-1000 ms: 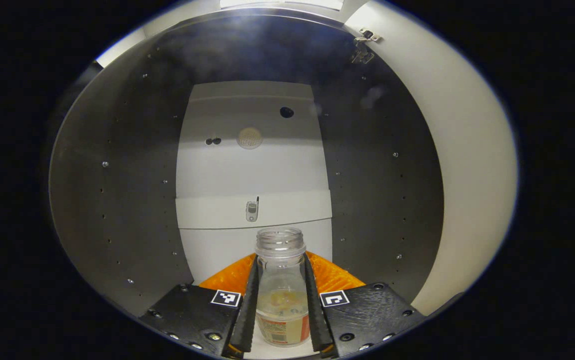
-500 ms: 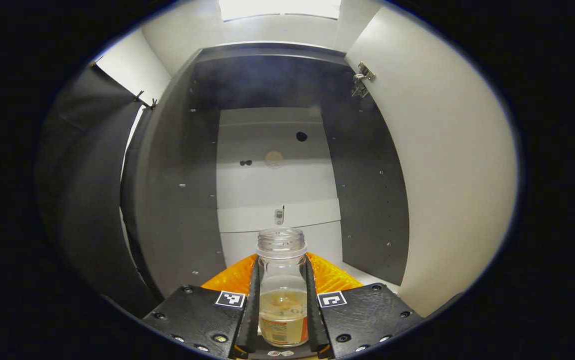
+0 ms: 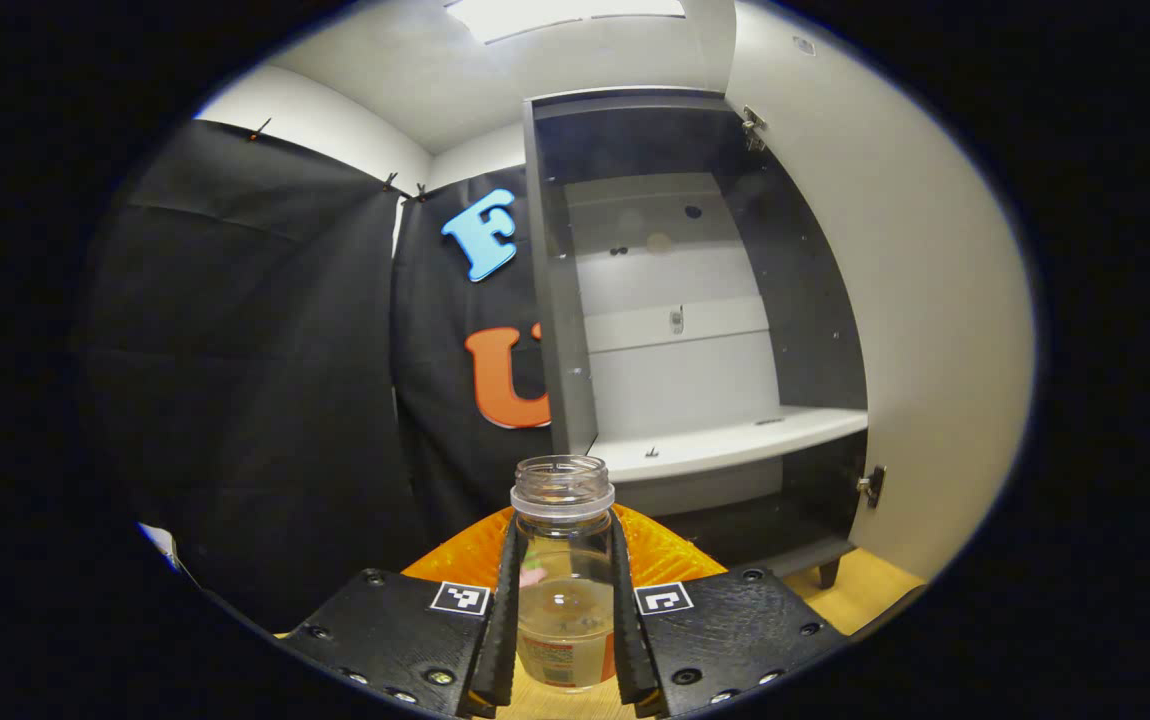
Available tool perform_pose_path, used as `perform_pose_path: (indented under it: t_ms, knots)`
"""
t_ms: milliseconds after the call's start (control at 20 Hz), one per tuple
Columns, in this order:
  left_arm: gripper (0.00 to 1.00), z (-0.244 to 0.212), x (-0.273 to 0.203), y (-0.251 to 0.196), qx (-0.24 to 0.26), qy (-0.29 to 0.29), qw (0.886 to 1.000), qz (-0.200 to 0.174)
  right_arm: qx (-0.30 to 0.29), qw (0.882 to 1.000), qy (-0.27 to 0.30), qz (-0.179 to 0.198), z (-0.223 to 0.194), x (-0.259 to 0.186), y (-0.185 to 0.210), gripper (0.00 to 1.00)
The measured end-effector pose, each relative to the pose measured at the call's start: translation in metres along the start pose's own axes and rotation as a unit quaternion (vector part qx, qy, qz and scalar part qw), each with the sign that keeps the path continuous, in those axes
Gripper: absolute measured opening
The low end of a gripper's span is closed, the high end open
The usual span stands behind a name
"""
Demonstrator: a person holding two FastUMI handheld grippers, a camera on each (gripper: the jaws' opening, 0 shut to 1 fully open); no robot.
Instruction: Open the cabinet door with the right hand, grasp the bottle in the cabinet with the left hand and place it on the coaster, then close the cabinet door with the right hand.
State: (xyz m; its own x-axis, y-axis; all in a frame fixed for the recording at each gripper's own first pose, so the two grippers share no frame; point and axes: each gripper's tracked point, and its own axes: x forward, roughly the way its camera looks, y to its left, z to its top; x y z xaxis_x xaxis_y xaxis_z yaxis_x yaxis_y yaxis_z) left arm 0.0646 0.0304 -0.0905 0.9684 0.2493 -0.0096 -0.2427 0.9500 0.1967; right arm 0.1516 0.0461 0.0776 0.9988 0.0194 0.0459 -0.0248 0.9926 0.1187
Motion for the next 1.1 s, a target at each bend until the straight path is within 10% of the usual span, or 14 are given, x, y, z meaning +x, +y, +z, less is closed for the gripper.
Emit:
perform_pose_path:
  t_ms: [350, 1100]
  knots:
    - [0.38, -0.094, -0.049, 0.010, -0.010, 0.010, 0.999, 0.038, -0.008, 1.000, 0.002, -0.006, 0.011, -0.009, 0.011, 1.00]
    - [0.42, -0.137, -0.067, 0.021, -0.021, 0.018, 0.997, 0.065, -0.003, 1.000, 0.012, -0.028, 0.013, -0.018, 0.009, 1.00]
